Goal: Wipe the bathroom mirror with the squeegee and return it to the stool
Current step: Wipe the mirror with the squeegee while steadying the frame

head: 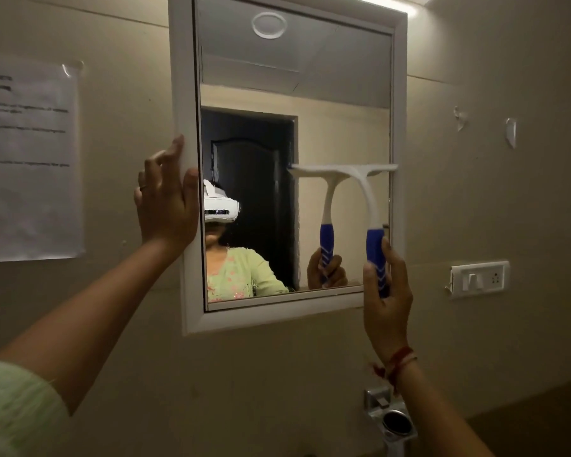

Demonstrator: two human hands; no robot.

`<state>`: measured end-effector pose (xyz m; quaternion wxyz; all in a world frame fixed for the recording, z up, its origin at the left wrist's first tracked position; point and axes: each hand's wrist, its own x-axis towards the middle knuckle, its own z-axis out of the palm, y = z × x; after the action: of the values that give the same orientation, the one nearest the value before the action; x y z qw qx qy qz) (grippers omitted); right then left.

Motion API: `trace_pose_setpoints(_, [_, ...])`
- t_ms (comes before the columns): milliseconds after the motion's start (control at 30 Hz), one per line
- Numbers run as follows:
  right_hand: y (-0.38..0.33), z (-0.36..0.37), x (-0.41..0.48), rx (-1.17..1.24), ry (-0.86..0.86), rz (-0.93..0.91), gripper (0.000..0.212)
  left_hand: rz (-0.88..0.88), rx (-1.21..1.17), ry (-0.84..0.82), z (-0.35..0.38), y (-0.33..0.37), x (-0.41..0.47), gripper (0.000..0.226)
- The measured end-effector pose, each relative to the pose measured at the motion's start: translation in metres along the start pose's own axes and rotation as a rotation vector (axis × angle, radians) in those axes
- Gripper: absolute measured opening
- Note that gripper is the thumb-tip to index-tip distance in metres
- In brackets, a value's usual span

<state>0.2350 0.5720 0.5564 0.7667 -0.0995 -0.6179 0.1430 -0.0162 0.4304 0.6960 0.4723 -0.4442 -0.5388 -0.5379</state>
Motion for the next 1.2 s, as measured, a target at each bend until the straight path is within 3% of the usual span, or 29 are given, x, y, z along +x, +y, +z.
trace_pose_setpoints(133, [0.004, -0.005, -0.024, 0.025, -0.009, 0.025, 0.044, -0.012, -0.022, -0.009, -0.001, 0.002, 0.001, 0.046])
trace_pose_setpoints(367, [-0.010, 0.005, 0.017, -0.018, 0.015, -0.007, 0.041, 0.006, -0.004, -0.002, -0.001, -0.001, 0.001, 0.046])
trace_pose_setpoints(600, [0.005, -0.012, -0.048, -0.012, -0.038, 0.070, 0.044, -0.018, -0.007, 0.009, 0.000, 0.000, -0.001, 0.044])
trace_pose_setpoints(833, [-0.006, -0.005, -0.014, -0.022, -0.018, 0.054, 0.041, -0.002, -0.031, 0.002, 0.000, -0.003, 0.000, 0.044])
trace_pose_setpoints(1067, [0.005, -0.023, -0.089, -0.043, -0.056, 0.135, 0.049, 0.014, -0.030, -0.004, 0.001, -0.004, 0.000, 0.046])
trace_pose_setpoints(1200, [0.002, -0.024, -0.079, -0.015, -0.047, 0.166, 0.045, 0.006, -0.019, 0.006, 0.000, -0.004, -0.001, 0.044])
